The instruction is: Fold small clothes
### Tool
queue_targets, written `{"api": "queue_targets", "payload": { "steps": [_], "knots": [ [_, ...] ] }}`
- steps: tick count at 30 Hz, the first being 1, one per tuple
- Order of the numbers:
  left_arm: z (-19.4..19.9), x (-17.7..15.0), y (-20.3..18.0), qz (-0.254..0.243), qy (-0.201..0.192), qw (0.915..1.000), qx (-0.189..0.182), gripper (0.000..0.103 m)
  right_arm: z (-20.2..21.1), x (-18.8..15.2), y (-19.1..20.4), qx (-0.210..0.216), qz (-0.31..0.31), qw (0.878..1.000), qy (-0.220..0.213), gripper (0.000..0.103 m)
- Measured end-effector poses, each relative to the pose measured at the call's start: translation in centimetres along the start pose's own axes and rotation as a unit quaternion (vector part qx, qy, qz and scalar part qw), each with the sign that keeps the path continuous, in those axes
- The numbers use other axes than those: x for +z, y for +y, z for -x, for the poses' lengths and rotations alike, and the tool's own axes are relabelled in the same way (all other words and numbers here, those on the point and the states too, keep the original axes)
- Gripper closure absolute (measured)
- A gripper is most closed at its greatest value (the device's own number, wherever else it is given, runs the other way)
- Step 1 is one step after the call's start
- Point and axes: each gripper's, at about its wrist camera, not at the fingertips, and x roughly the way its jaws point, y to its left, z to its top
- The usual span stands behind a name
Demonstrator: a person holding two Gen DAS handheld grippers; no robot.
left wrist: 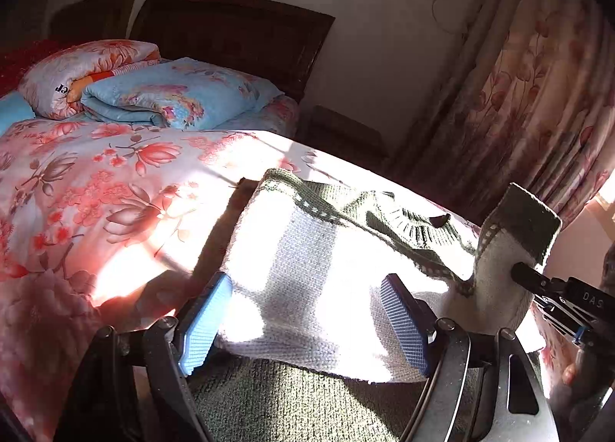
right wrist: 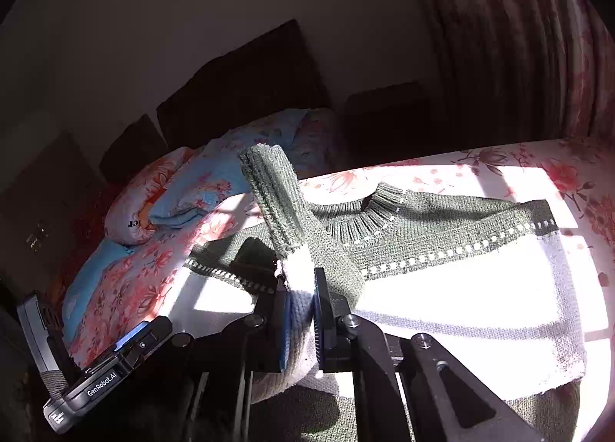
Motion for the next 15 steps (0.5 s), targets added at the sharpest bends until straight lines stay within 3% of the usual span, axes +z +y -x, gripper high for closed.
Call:
{"api": "queue_targets", "payload": {
  "steps": [2, 4, 13, 15],
  "knots": [
    [-0.1, 0.0, 0.1, 0.004, 0.004, 1.0000, -0.002, 0.000, -0.2, -0.7, -2.6, 0.022, -0.037, 0.998, 0.036, 0.078],
    [-0.1, 0.0, 0.1, 0.004, 0.004, 1.0000, -0.002, 0.000, -0.2, -1.4, -4.0, 0.025, -0.042, 0.998, 0.051, 0.076],
    [0.3, -0.1, 0.0, 0.005, -0.003, 1.0000, -0.005, 0.000, 0.2, -2.1, -6.5, 0.040, -0.088, 0.995, 0.029, 0.076],
    [0.2, 0.0, 0.0, 0.004, -0.001, 1.0000, -0.003, 0.000, 0.6, -1.7, -5.8, 0.028, -0.059, 0.998, 0.019, 0.086]
  ]
}}
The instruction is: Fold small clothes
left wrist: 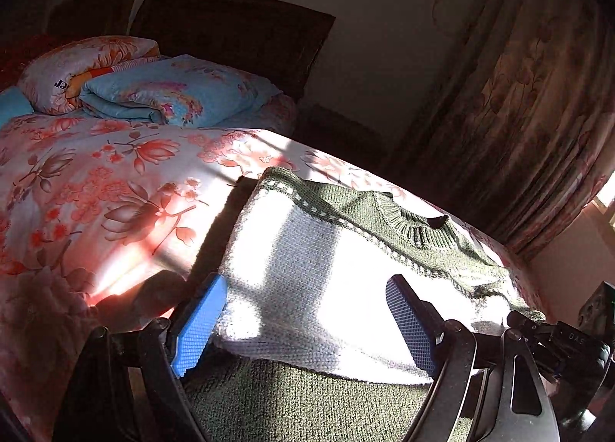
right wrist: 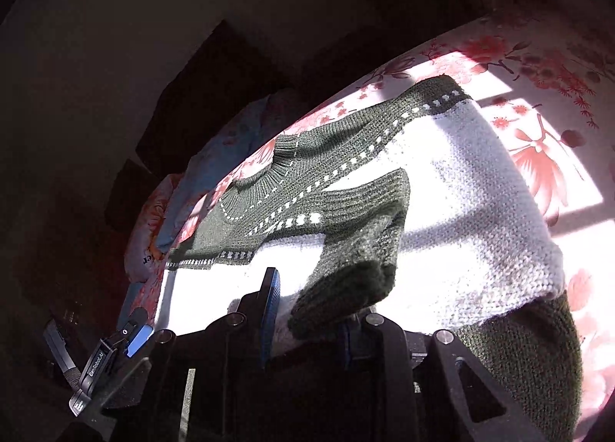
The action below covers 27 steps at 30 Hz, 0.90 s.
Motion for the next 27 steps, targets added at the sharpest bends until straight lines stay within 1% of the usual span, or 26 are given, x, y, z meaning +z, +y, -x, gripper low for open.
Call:
{"api": "queue_targets", "payload": {
  "steps": [1, 2, 3, 4, 5, 7, 9, 11, 12, 13, 14, 15, 16, 18, 19, 20, 21, 22, 23, 24, 25, 26, 27],
  "knots": [
    [0.0, 0.0, 0.0, 0.000, 0.000, 1.0000, 0.000, 0.000, 0.4, 0.2, 0.8, -0.010, 0.022, 1.000, -0.010, 0.089],
    [0.0, 0.0, 0.0, -0.001, -0.001, 1.0000, 0.000, 0.000, 0.9, 0.4, 1.5, -0.005, 0.039, 0.999, -0.025, 0.091],
    [0.1, 0.0, 0.0, 0.000, -0.004, 1.0000, 0.000, 0.000, 1.5, 0.6, 2.1, 0.002, 0.051, 0.998, -0.039, 0.092],
    [0.2, 0.0, 0.0, 0.000, -0.007, 1.0000, -0.001, 0.000, 2.3, 0.9, 2.6, -0.001, 0.060, 0.997, -0.055, 0.092],
    [0.2, 0.0, 0.0, 0.000, -0.007, 1.0000, -0.002, 0.000, 2.7, 1.0, 2.8, -0.010, 0.062, 0.996, -0.062, 0.092],
    [0.1, 0.0, -0.1, -0.001, -0.004, 1.0000, -0.001, 0.000, 2.7, 1.0, 2.0, -0.019, 0.048, 0.997, -0.051, 0.092],
    [0.2, 0.0, -0.1, 0.000, -0.006, 1.0000, -0.002, 0.000, 2.7, 0.5, 0.2, -0.037, 0.018, 0.998, -0.048, 0.092],
    [0.2, -0.1, -0.1, 0.000, -0.007, 1.0000, -0.001, 0.000, 2.7, -0.1, -1.6, -0.041, -0.009, 0.998, -0.045, 0.093],
    [0.2, -0.1, -0.1, 0.000, -0.006, 1.0000, -0.002, 0.000, 2.3, -0.2, -2.4, -0.038, -0.018, 0.999, -0.032, 0.093],
    [0.1, -0.1, -0.2, -0.001, -0.005, 1.0000, -0.002, 0.000, 1.6, -0.2, -2.8, -0.024, -0.025, 0.999, -0.009, 0.093],
    [0.0, -0.1, -0.2, -0.002, -0.004, 1.0000, -0.001, 0.000, 1.1, -0.2, -2.7, -0.015, -0.020, 1.000, 0.013, 0.093],
    [0.0, -0.1, -0.2, -0.003, -0.003, 1.0000, 0.001, 0.000, 1.0, -0.1, -2.4, -0.022, -0.009, 1.000, 0.020, 0.092],
    [-0.1, 0.0, -0.2, -0.002, 0.000, 1.0000, 0.002, 0.000, 1.4, 0.1, -2.0, -0.041, -0.001, 0.999, 0.018, 0.092],
    [-0.2, 0.0, -0.1, 0.001, 0.003, 1.0000, 0.004, 0.000, 2.8, 0.5, -1.8, -0.100, -0.007, 0.995, -0.011, 0.085],
    [-0.2, 0.0, 0.0, 0.003, 0.003, 1.0000, 0.004, 0.000, 4.1, 0.7, -1.5, -0.146, -0.011, 0.988, -0.039, 0.081],
    [-0.3, 0.0, 0.0, 0.004, 0.003, 1.0000, 0.005, 0.000, 5.5, 0.8, -0.9, -0.181, -0.005, 0.981, -0.069, 0.079],
    [-0.3, 0.0, 0.0, 0.004, 0.004, 1.0000, 0.005, 0.000, 6.6, 0.9, 0.0, -0.194, 0.014, 0.976, -0.103, 0.079],
    [-0.4, 0.1, -0.1, 0.002, 0.005, 1.0000, 0.005, 0.000, 7.4, 0.9, 1.1, -0.192, 0.044, 0.972, -0.127, 0.078],
    [-0.4, 0.1, -0.1, 0.001, 0.005, 1.0000, 0.005, 0.000, 7.4, 0.8, 2.4, -0.191, 0.080, 0.969, -0.134, 0.075],
    [-0.4, 0.1, -0.1, 0.000, 0.005, 1.0000, 0.005, 0.000, 6.6, 1.0, 3.7, -0.191, 0.121, 0.967, -0.122, 0.074],
    [-0.3, 0.1, -0.2, 0.000, 0.004, 1.0000, 0.005, 0.000, 5.3, 0.8, 4.7, -0.180, 0.155, 0.967, -0.095, 0.074],
    [-0.3, 0.1, -0.1, 0.000, 0.003, 1.0000, 0.005, 0.000, 3.9, 0.7, 5.2, -0.167, 0.173, 0.968, -0.066, 0.075],
    [-0.2, 0.1, -0.1, 0.002, 0.001, 1.0000, 0.004, 0.000, 2.7, 0.4, 5.2, -0.171, 0.181, 0.968, -0.043, 0.075]
  ]
}}
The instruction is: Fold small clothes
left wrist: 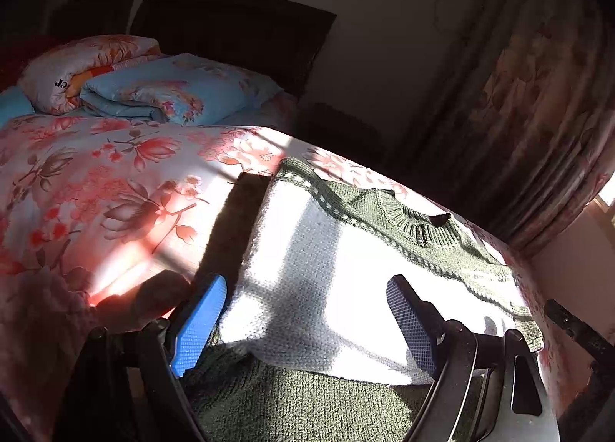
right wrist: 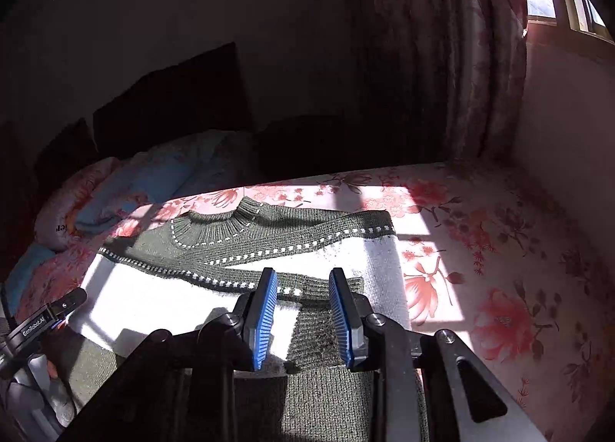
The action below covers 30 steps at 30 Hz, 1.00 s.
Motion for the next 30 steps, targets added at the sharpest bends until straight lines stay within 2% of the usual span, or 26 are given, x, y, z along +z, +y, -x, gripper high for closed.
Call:
{"api": "queue_targets", "payload": {
  "steps": [3, 4, 6, 9, 11, 13, 15, 16, 18, 20, 24, 26, 28, 30],
  "knots": [
    [0.3, 0.0, 0.1, 0.002, -0.006, 1.0000, -0.003, 0.000, -3.2, -1.7, -0.7, -0.035, -0.002, 0.997, 0.064, 0.075],
    [0.4, 0.0, 0.0, 0.001, -0.009, 1.0000, -0.004, 0.000, -3.0, -2.1, -1.1, -0.026, 0.000, 0.999, 0.044, 0.075],
    [1.0, 0.2, -0.2, -0.001, -0.021, 0.9997, -0.011, 0.000, -2.7, -2.6, -1.3, -0.026, 0.008, 0.999, 0.033, 0.076],
    [1.9, 1.0, -2.0, -0.021, -0.032, 0.9977, -0.055, 0.000, -2.7, -2.8, -0.5, -0.047, 0.027, 0.998, 0.033, 0.074],
    [1.8, 2.2, -3.9, -0.049, -0.031, 0.9960, -0.068, 0.000, -2.7, -2.9, 0.2, -0.065, 0.045, 0.996, 0.033, 0.074],
    [0.5, 3.9, -5.3, -0.051, -0.016, 0.9947, -0.088, 0.000, -2.7, -3.0, 0.3, -0.070, 0.050, 0.996, 0.032, 0.074],
    [-2.2, 5.7, -5.7, -0.040, 0.023, 0.9939, -0.101, 0.000, -2.6, -2.9, 0.0, -0.061, 0.042, 0.997, 0.032, 0.074],
    [-4.0, 6.3, -5.8, -0.039, 0.044, 0.9937, -0.095, 0.000, -2.6, -2.9, -0.1, -0.056, 0.037, 0.997, 0.031, 0.073],
    [-7.7, 7.1, -5.1, -0.033, 0.081, 0.9947, -0.055, 0.000, -2.5, -2.9, -0.3, -0.050, 0.031, 0.998, 0.031, 0.073],
    [-10.3, 7.3, -3.4, -0.012, 0.101, 0.9946, -0.019, 0.000, -2.5, -2.9, -0.3, -0.048, 0.032, 0.998, 0.031, 0.073],
    [-8.8, 7.4, -2.7, 0.035, 0.087, 0.9945, -0.047, 0.000, -2.5, -2.9, -0.4, -0.045, 0.029, 0.998, 0.031, 0.073],
    [-7.1, 7.2, -3.1, 0.029, 0.051, 0.9962, -0.064, 0.000, -2.5, -2.9, -0.5, -0.041, 0.025, 0.998, 0.031, 0.073],
    [-7.2, 6.8, -3.4, -0.004, 0.035, 0.9993, -0.014, 0.000, -2.5, -2.9, -0.6, -0.040, 0.023, 0.998, 0.030, 0.073],
    [-9.4, 6.2, -2.8, -0.028, 0.077, 0.9960, 0.035, 0.000, -2.5, -2.9, -0.7, -0.038, 0.023, 0.999, 0.030, 0.073]
  ]
}}
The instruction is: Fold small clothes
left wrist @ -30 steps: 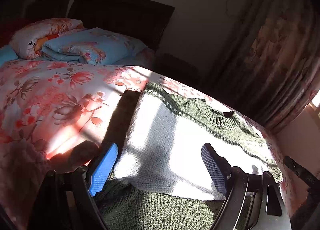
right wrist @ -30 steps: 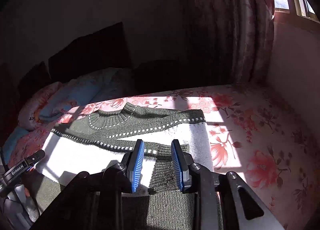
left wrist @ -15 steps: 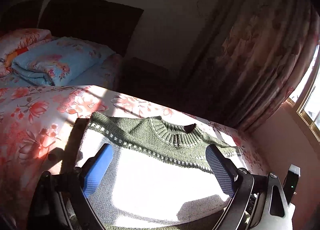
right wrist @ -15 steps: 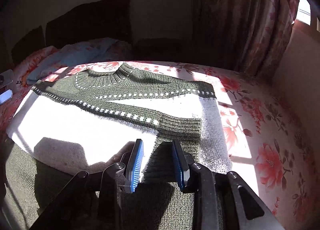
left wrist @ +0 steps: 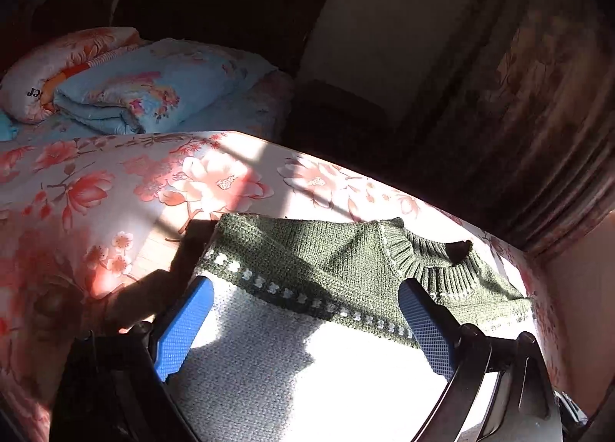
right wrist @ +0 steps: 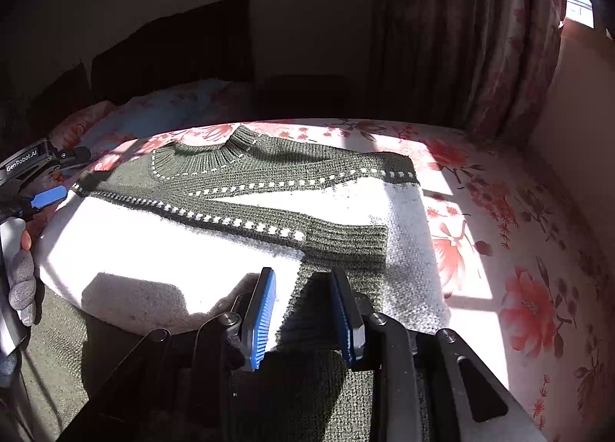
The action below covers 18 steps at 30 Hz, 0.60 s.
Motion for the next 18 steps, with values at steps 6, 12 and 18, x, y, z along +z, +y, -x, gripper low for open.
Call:
{"api": "queue_targets", "payload": {
  "steps": [6, 12, 18],
  "knots": [
    [4.1, -1.8, 0.1, -0.017, 0.000, 0.9996, -0.024, 0.000, -0.1, 0.0, -0.1, 0.004, -0.003, 1.000, 0.000, 0.072],
    [9.0, -8.1, -2.4, -0.116, -0.013, 0.9921, -0.047, 0.000, -0.1, 0.0, -0.1, 0.016, -0.001, 1.000, 0.002, 0.065],
    [7.2, -9.6, -1.7, -0.118, 0.010, 0.9920, -0.042, 0.000, -0.2, 0.0, 0.5, 0.033, 0.015, 0.999, 0.007, 0.050]
  ]
}}
